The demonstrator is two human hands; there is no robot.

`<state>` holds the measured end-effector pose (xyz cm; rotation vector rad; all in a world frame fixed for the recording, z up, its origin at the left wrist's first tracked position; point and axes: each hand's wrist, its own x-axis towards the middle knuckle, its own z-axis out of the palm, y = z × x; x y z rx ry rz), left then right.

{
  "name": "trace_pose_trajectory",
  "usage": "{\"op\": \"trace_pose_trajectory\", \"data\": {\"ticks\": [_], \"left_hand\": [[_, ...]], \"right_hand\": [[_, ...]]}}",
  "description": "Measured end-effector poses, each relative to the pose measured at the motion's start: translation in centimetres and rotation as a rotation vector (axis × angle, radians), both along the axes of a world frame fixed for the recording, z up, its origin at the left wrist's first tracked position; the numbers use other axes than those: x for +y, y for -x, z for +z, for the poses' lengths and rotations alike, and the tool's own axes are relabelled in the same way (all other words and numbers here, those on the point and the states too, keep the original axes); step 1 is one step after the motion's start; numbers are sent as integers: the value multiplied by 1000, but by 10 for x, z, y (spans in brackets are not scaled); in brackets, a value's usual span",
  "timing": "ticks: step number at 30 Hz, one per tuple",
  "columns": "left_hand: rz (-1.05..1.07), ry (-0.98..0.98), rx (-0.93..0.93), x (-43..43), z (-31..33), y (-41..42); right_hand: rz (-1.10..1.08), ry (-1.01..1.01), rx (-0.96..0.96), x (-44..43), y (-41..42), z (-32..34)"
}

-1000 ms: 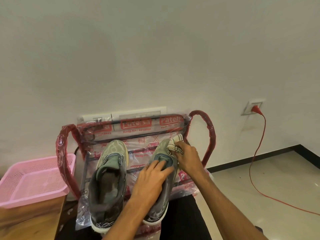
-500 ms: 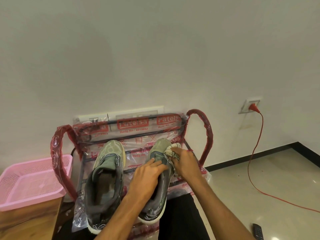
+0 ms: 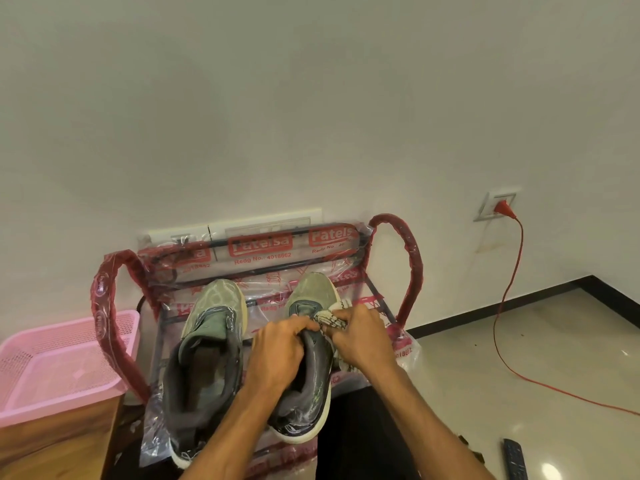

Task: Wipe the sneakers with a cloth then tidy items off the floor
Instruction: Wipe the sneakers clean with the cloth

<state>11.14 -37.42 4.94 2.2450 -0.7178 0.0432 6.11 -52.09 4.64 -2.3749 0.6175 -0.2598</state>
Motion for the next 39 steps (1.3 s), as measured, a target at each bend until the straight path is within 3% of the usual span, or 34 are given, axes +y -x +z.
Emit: {"op": "trace_pose_trajectory", "data": {"ticks": [7, 18, 28, 33, 39], "left_hand": [[8, -13, 40, -3, -1, 0], [114, 111, 120, -1, -11, -14], [73, 52, 110, -3, -13, -6], [137, 76, 127, -2, -11, -9], [102, -9, 80, -4, -4, 3]], "right_hand": [[-42, 207, -40, -15, -38, -1], [243, 15, -9, -19, -24, 3], [-16, 236, -53, -14, -39, -2], [45, 107, -106, -6, -46, -6], [129, 92, -78, -8, -14, -10]]}}
